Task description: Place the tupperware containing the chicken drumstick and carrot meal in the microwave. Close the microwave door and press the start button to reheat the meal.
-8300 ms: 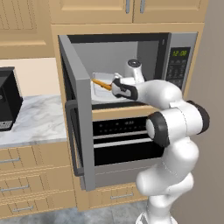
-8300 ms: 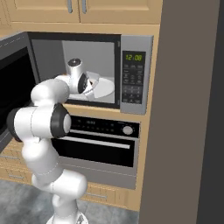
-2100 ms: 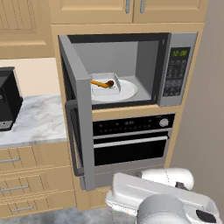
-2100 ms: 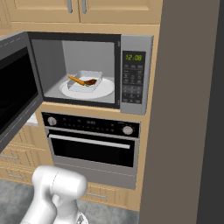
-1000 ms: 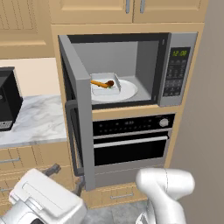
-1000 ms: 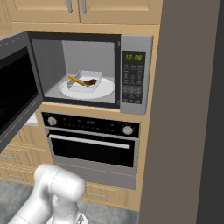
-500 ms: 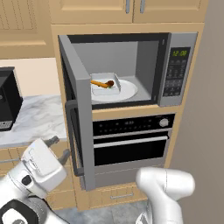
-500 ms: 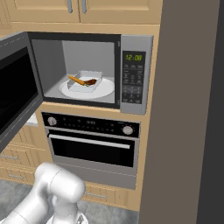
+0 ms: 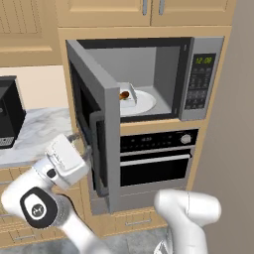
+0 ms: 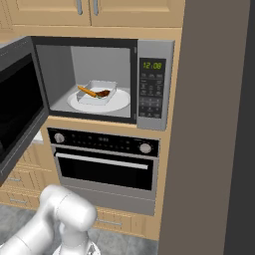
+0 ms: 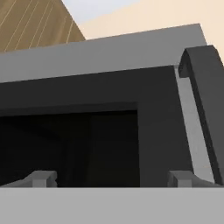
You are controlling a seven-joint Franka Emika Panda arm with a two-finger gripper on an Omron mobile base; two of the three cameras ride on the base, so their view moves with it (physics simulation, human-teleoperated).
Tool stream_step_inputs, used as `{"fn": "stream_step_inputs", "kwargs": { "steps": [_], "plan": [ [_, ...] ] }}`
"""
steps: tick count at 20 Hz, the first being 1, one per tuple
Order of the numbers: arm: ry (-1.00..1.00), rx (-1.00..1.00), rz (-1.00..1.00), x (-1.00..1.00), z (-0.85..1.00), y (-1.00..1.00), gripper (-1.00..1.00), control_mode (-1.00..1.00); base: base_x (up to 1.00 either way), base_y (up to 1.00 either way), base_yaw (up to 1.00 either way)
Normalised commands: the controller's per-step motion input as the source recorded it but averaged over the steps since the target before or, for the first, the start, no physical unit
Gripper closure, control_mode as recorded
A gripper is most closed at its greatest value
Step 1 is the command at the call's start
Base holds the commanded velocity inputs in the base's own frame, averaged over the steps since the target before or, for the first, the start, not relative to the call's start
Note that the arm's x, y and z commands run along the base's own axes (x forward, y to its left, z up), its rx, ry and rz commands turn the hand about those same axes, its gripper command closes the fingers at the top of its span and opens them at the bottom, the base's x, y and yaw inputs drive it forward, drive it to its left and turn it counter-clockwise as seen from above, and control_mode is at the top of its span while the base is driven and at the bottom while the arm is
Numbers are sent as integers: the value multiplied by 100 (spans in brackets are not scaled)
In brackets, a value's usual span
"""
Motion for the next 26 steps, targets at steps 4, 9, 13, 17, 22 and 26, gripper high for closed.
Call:
{"fn": "stream_step_inputs", "kwargs": {
  "steps": [4, 9, 13, 17, 22, 26],
  "plan": [
    [-10, 2, 0, 57, 7, -87, -100, -100, 0, 0, 0],
    [-6, 4, 0, 80, 2, -89, -100, -100, 0, 0, 0],
    [-9, 8, 2, 67, 12, -100, -100, -100, 0, 0, 0],
    [-7, 7, 6, 70, 7, -97, -100, -100, 0, 0, 0],
    [-2, 4, 7, 73, 3, -77, -100, -100, 0, 0, 0],
    [0, 2, 3, 61, 1, -48, -100, -100, 0, 0, 0]
  ]
}}
